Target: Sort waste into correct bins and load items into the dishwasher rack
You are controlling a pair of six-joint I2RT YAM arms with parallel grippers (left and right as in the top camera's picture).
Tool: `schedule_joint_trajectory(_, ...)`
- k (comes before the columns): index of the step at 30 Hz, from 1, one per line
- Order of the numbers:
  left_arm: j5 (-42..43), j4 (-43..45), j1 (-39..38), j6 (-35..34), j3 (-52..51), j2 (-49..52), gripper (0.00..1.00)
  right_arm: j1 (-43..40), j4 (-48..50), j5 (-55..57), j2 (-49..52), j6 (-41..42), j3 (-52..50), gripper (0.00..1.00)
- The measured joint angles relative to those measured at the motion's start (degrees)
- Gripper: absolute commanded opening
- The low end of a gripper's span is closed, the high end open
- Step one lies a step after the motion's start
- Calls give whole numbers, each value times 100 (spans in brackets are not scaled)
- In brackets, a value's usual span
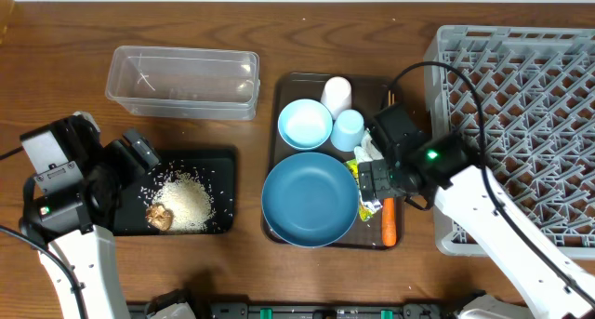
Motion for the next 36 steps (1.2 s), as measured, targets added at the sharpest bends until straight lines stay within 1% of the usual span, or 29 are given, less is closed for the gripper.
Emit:
schedule_joint_trajectory(3,2,0,0,0,0,0,98,-52,133,20,-280,26,0,99)
schedule_joint_trajectory(6,0,0,0,0,0,0,98,-420,162,170,-809,42,4,99)
schedule_joint_trajectory(10,2,-2,0,0,0,0,98,-1338,125,446,-1405,46,20,99)
schedule_joint_trajectory(12,2,0,0,0,0,0,98,-1943,101,535,-1609,46,20,99)
schedule_joint_trajectory(16,2,-2,0,0,0,0,98,-3145,83,651,-1840,105,20,99)
schedule_joint_trajectory(21,2,-2,0,0,0,0,98,-4127,81,713,-1891,170,20,99)
schedule_joint_trajectory(25,0,0,0,0,0,0,98,-4378,68,710,-1891,170,20,99)
schedule_joint_trajectory(36,4,136,0,-4,0,0,98,-4380,92,466,-1891,173,20,99)
